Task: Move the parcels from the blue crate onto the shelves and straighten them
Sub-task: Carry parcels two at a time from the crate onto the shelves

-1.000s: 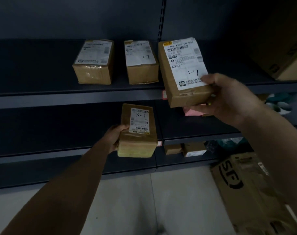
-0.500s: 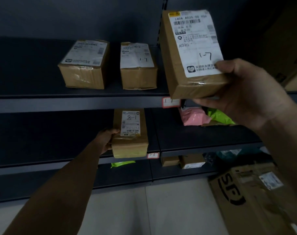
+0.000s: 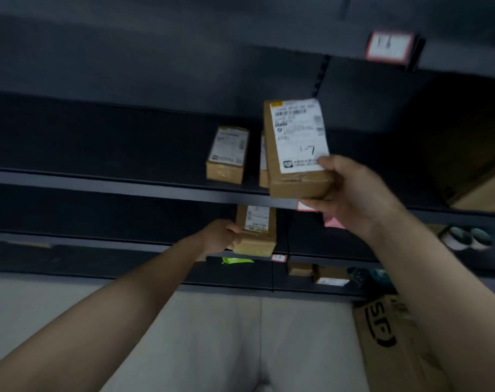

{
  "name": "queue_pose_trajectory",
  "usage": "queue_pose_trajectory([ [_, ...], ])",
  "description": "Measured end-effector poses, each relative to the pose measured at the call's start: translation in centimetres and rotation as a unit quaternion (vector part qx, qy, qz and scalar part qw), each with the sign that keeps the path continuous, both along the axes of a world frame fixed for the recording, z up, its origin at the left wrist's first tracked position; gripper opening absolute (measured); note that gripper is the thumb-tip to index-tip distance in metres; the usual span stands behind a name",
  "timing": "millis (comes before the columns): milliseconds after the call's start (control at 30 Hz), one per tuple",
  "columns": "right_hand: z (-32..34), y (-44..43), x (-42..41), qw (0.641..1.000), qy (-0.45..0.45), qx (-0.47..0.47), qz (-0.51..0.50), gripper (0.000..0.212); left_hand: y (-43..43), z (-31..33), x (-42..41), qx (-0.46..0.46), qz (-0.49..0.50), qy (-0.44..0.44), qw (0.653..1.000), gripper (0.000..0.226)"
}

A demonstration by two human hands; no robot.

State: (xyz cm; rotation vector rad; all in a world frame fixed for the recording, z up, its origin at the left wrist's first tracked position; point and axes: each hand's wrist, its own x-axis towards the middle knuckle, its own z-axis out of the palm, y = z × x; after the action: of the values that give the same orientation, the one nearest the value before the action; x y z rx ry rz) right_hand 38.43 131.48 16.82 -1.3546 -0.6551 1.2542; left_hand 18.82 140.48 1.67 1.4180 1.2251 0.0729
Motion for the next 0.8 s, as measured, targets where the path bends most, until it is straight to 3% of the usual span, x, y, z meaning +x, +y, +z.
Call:
queue_pose_trajectory([
  [167,2.6,2.5,-4.2,0.999,0.013,-0.043,0.010,0.028,-1.6,11.3,-4.1,0.007,0.080,-0.118,0.990,0.017],
  [333,3.0,4.1,-7.0,0.996,0.022,-0.075,0.049,0.032,-1.8,17.2,-6.0,-0.031,0.204,-0.230,0.951,0.044],
  [500,2.4,6.6,-8.3,0.992,0.045,-0.098,0.068,0.014,-1.0,17.8,-6.9,-0.026,0.236,-0.201,0.950,0.053],
  [633,1.3,9.7,-10.5,0.988,0.066,-0.131,0.051,0.018,0.7,17.2,-8.6,0.010,0.326,-0.156,0.932,0.055],
  [800,-0.9,13.9,-14.8,0.983,0.050,-0.172,0.050,0.020,3.8,16.3,-11.3,0.127,0.299,-0.097,0.941,0.023],
])
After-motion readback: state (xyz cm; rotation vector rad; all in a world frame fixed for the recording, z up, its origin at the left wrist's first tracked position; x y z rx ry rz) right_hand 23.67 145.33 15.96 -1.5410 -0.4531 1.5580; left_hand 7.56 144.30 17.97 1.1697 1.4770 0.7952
